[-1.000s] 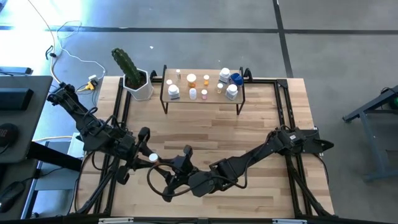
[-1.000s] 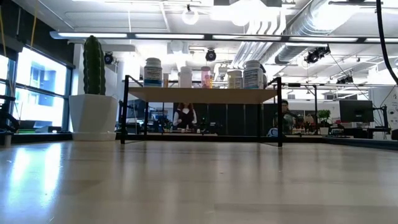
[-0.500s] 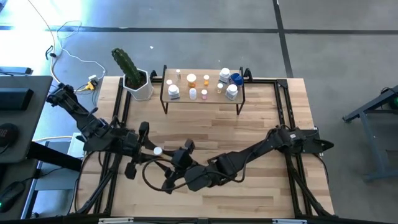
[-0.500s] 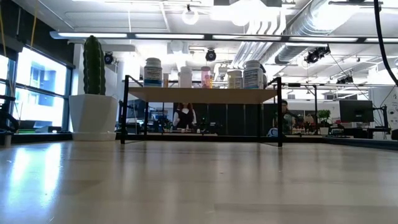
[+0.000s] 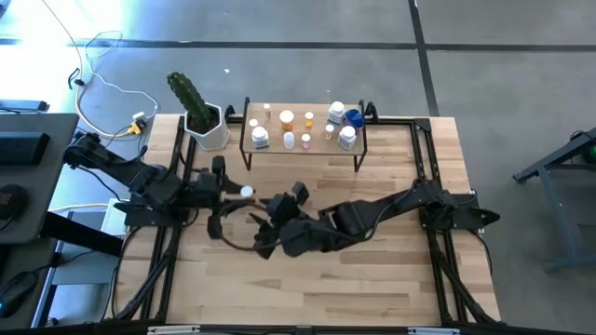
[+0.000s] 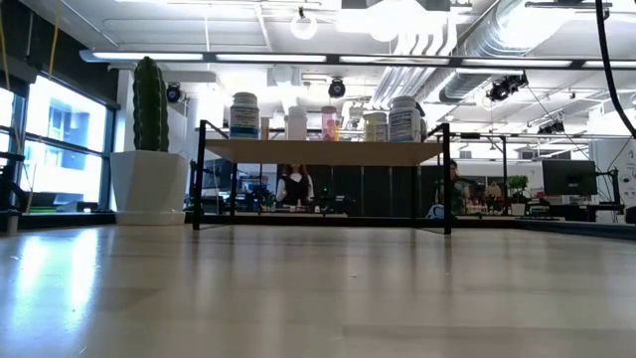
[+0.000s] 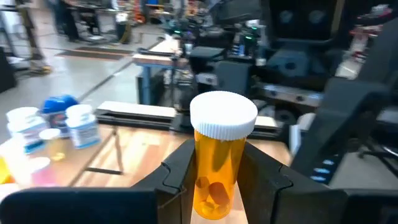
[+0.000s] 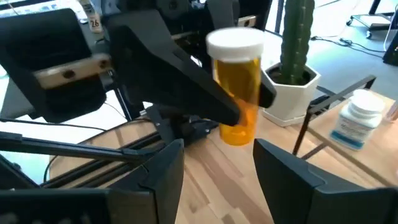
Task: Pick and place medicine bottles onto shelf by color
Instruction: Put the small orange pill bottle on the shelf
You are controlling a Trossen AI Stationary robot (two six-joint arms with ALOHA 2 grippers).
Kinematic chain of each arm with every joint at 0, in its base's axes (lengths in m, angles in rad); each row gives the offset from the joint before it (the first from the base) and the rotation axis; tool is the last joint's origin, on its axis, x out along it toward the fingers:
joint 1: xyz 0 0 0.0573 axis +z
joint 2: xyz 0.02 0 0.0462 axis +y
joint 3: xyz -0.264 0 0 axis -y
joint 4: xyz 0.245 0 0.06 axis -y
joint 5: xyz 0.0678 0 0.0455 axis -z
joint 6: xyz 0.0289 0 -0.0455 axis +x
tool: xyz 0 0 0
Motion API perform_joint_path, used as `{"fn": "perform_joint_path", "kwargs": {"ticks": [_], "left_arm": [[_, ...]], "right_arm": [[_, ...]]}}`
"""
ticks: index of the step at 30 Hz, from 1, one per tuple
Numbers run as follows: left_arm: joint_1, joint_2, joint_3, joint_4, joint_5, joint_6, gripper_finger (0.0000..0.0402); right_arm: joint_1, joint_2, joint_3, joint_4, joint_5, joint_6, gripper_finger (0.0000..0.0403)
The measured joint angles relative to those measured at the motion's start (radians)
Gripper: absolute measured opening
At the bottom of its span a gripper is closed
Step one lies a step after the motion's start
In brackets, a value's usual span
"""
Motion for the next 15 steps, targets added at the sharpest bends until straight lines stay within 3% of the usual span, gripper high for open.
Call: {"fn": "perform_joint_path", "kwargs": {"ticks": [15], "left_arm": [[0.251,0.000,0.000,-0.006,0.058,0.042,0.0088]], "right_arm": [[-0.113,-0.123,0.000,-0.241,-0.092,-0.036,0.0184]]}}
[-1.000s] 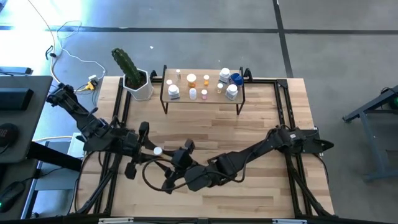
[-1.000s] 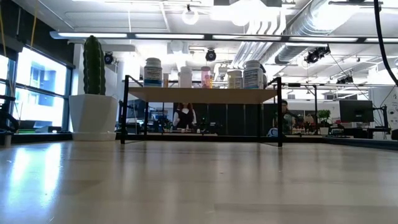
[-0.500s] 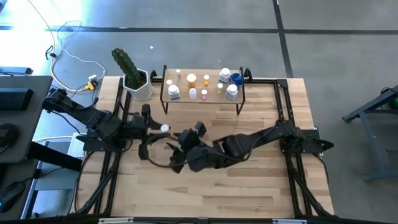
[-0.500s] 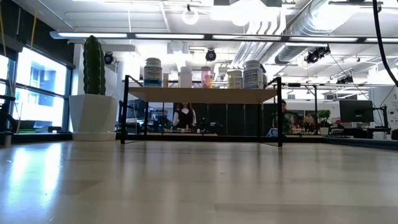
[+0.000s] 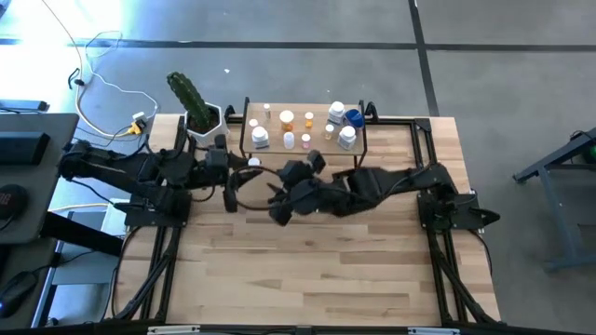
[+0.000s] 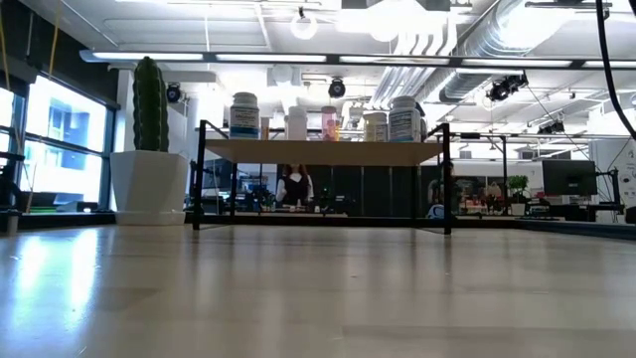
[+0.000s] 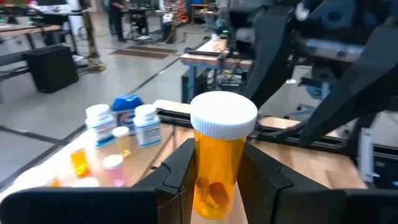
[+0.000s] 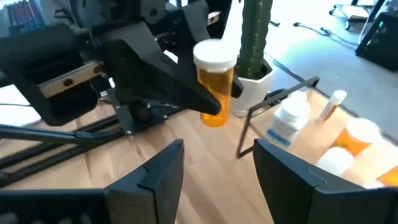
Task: Pick and place medicine bottles onto shelf by color
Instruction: Put the small orange pill bottle on the shelf
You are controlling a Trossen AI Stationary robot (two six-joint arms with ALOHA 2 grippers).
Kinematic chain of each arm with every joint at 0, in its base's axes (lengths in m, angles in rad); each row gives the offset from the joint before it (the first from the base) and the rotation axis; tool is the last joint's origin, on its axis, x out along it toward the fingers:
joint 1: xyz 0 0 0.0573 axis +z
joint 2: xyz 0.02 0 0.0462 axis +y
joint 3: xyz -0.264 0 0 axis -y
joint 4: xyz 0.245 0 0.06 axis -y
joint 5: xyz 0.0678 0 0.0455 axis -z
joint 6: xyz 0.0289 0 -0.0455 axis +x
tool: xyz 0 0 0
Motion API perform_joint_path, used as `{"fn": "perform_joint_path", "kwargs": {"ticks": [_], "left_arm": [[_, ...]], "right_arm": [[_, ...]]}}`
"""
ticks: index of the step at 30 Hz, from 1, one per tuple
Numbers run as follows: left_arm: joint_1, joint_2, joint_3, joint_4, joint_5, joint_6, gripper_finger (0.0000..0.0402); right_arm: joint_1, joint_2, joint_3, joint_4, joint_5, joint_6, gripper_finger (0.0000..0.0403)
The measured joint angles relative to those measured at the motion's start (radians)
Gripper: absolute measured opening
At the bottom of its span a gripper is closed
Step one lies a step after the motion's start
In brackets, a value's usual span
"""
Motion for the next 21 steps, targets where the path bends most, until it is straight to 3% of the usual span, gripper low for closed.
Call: {"fn": "perform_joint_path", "kwargs": {"ticks": [9,21], "left_arm": [[0.115,0.001,0.000,-0.066,0.021,0.000,0.0088],[0.223,0.043,0.000,-0.064,0.128,0.000,0.0088]], "right_arm": [[-0.103,-0.069,0.000,-0.013,-0.171,-0.243,0.0183],[-0.284,-0.088,0.002,-0.006,-0.498,-0.568,0.0183]]}}
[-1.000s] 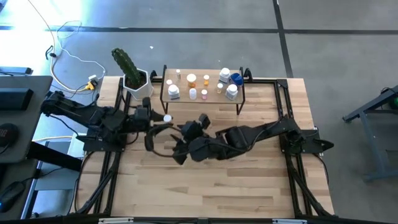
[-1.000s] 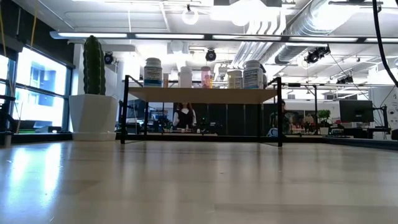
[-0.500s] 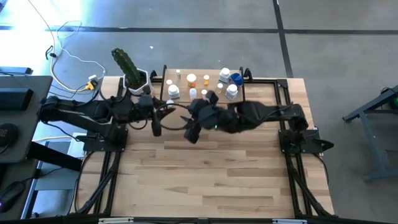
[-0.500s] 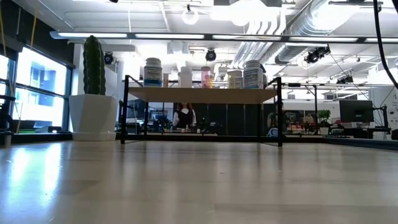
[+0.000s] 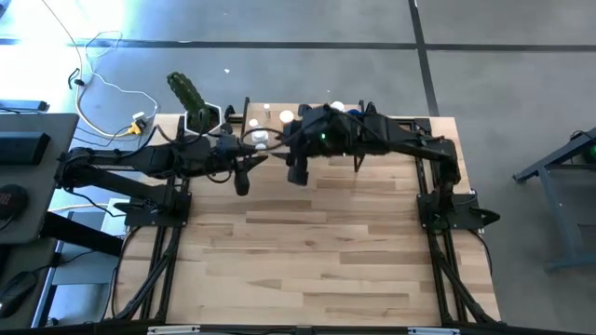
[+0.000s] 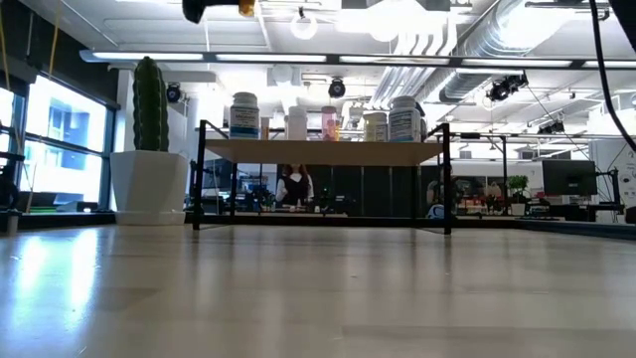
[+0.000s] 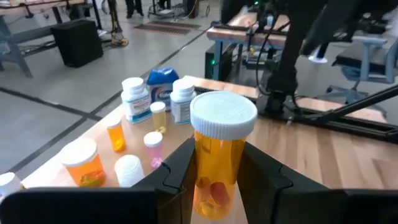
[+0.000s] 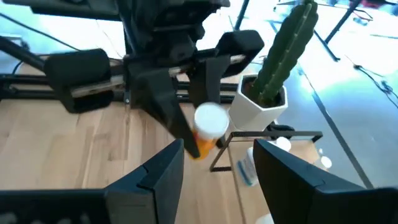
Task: Pick and place medicine bottles onto shelf by color
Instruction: Put the small orange pill bottle on the shelf
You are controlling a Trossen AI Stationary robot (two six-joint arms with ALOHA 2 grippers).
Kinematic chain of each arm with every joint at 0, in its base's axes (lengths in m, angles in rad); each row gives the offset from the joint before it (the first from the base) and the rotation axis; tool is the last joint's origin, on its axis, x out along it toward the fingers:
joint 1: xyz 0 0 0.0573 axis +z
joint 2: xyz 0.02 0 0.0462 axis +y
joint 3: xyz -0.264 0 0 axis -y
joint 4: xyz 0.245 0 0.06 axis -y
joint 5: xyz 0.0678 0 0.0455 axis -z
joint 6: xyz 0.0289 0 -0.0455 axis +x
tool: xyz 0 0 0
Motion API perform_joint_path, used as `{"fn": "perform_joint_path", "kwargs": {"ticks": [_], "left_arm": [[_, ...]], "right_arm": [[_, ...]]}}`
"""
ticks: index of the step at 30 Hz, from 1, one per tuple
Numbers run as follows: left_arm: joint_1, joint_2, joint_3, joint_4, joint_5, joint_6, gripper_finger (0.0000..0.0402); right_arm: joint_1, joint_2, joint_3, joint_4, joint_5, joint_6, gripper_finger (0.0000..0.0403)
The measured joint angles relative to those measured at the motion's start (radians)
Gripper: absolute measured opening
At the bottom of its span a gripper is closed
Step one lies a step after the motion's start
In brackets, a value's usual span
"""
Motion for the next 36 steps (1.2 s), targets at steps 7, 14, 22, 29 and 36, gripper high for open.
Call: {"fn": "perform_joint_path", "kwargs": {"ticks": [7,14,22,29,36], "left_arm": [[0.035,0.064,0.000,0.028,0.001,-0.002,0.0088],[0.057,0.141,0.000,0.120,0.000,-0.027,0.0088],[0.060,0.202,0.000,0.222,-0.011,-0.027,0.0088],[0.060,0.219,0.000,0.277,-0.031,-0.021,0.0088],[0.060,0.219,0.000,0.327,-0.034,0.007,0.0088]], "right_arm": [[-0.091,0.000,0.000,0.021,-0.184,-0.072,0.0183],[-0.163,0.000,0.000,0.023,-0.322,-0.078,0.0183],[-0.200,0.000,0.000,-0.037,-0.371,-0.085,0.0183],[-0.206,0.000,0.000,-0.055,-0.405,-0.078,0.0183],[-0.206,0.001,-0.018,-0.050,-0.405,-0.075,0.0183]]}}
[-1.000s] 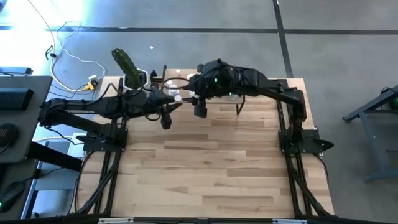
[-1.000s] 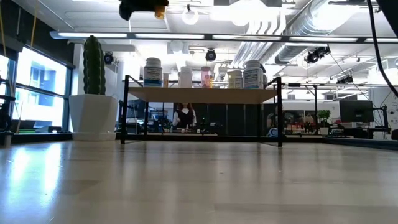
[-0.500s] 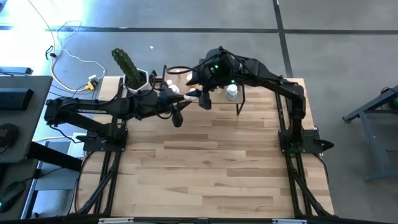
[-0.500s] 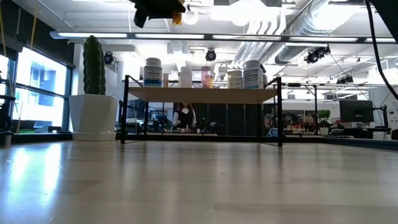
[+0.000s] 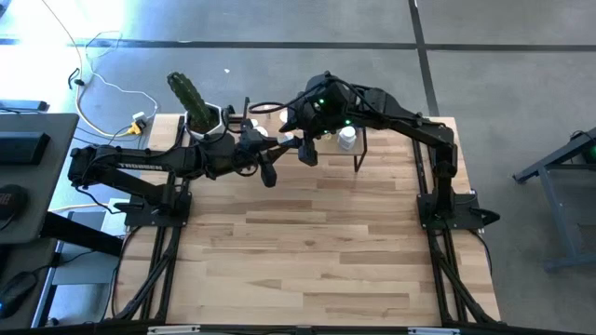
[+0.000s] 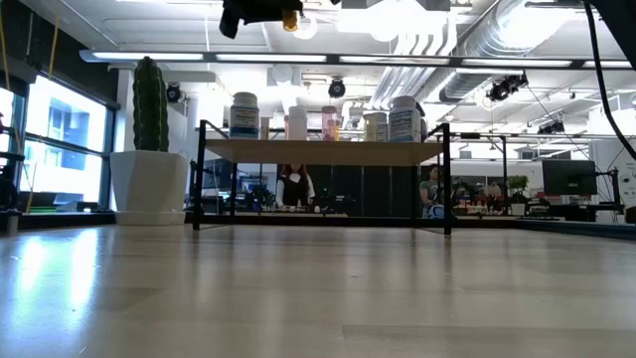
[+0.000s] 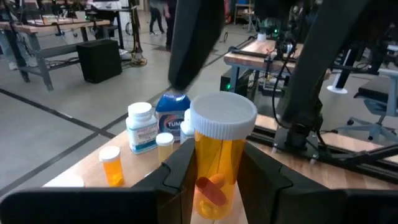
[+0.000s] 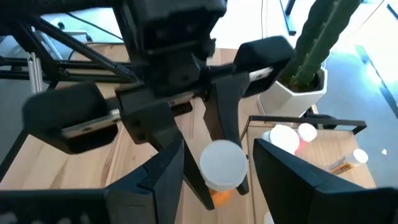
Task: Pick and place medicine bottles onto shelf by color
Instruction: Put the small orange pill bottle on the shelf
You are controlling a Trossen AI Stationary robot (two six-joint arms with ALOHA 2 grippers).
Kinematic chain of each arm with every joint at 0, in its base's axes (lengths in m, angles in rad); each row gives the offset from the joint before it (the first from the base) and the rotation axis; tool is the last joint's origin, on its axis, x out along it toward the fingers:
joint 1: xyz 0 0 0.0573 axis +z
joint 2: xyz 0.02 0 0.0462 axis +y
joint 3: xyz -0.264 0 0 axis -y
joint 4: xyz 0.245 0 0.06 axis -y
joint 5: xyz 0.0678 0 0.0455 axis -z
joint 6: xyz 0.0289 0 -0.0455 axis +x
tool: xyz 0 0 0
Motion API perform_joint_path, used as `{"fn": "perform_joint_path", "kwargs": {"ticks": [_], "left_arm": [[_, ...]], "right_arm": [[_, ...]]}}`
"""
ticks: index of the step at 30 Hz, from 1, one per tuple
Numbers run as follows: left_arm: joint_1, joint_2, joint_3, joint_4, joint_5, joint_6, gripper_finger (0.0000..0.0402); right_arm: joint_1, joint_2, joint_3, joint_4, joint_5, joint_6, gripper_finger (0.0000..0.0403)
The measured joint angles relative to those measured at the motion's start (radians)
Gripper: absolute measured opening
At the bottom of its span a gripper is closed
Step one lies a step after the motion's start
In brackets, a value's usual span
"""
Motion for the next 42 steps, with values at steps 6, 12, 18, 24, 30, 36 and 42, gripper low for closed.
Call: {"fn": "perform_joint_path", "kwargs": {"ticks": [6,12,18,24,30,36,42], "left_arm": [[0.000,-0.001,0.000,0.045,0.001,0.050,0.0088],[0.000,-0.001,0.000,0.044,0.007,0.061,0.0088],[0.000,-0.001,0.000,0.044,0.007,0.063,0.0088],[0.000,-0.001,0.000,0.043,0.007,0.081,0.0088],[0.000,-0.001,0.000,0.043,0.007,0.080,0.0088],[0.000,-0.001,0.000,0.042,0.008,0.089,0.0088],[0.000,-0.001,0.000,0.038,0.006,0.089,0.0088]], "right_arm": [[-0.005,0.009,-0.001,-0.001,0.000,0.000,0.0183],[-0.006,0.009,-0.001,0.002,0.009,0.024,0.0183],[-0.006,0.009,-0.001,-0.015,0.010,0.028,0.0175],[-0.006,0.009,-0.001,-0.016,0.010,0.046,0.0147],[-0.006,0.014,0.001,-0.016,0.009,0.077,0.0142],[-0.002,0.021,0.001,-0.019,0.010,0.085,0.0141],[-0.002,0.023,0.001,-0.023,0.017,0.107,0.0113]]}}
